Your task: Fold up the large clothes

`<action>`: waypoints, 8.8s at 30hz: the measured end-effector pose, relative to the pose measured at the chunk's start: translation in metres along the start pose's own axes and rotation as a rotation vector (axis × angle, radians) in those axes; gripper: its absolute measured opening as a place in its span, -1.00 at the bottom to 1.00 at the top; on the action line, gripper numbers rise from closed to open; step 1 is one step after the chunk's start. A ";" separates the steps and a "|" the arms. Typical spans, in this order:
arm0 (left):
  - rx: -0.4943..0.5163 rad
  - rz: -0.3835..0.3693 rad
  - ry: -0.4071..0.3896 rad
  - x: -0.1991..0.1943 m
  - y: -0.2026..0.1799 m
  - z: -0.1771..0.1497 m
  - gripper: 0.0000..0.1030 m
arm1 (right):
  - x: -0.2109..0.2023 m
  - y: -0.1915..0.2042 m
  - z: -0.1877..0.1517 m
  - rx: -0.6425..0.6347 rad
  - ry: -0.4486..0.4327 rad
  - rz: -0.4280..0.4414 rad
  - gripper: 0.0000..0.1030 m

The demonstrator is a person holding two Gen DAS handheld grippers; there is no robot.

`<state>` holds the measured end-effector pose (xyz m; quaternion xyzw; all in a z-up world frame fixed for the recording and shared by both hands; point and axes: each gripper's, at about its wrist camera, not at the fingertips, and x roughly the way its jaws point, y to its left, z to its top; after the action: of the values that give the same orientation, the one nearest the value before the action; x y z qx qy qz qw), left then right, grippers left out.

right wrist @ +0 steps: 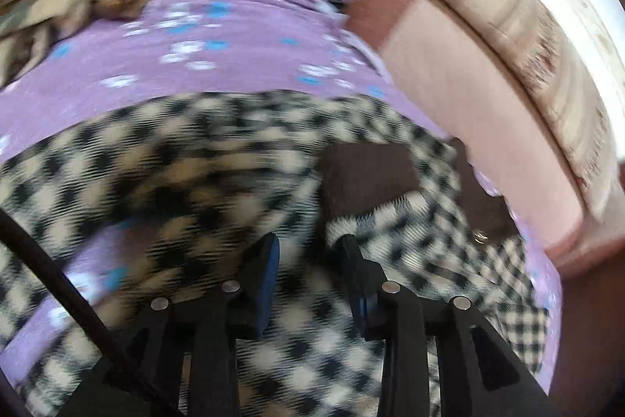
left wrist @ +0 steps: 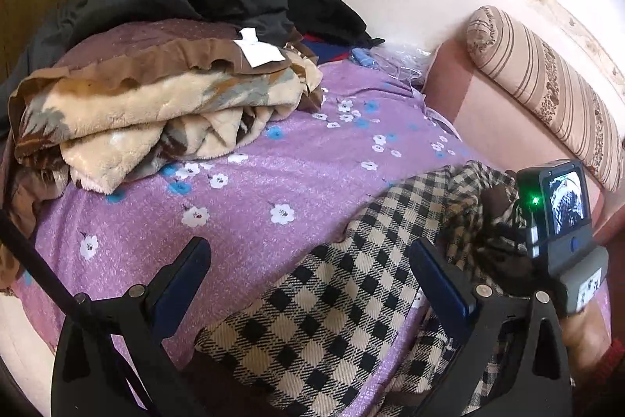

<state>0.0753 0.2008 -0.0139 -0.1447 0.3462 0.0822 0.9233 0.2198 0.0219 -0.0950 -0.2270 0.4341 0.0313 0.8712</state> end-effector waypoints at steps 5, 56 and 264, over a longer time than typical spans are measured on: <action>0.028 -0.034 -0.002 0.003 -0.015 -0.003 0.96 | -0.039 -0.044 -0.026 0.224 -0.047 0.254 0.03; 0.304 0.046 0.061 0.036 -0.087 0.058 0.47 | -0.059 -0.225 -0.150 0.568 -0.033 0.145 0.05; 0.140 -0.624 0.522 -0.022 -0.025 -0.118 0.30 | -0.181 -0.159 -0.431 1.032 -0.042 0.904 0.21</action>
<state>-0.0072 0.1377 -0.0786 -0.1955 0.5130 -0.2650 0.7927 -0.1723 -0.2766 -0.1209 0.4213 0.4287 0.1853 0.7774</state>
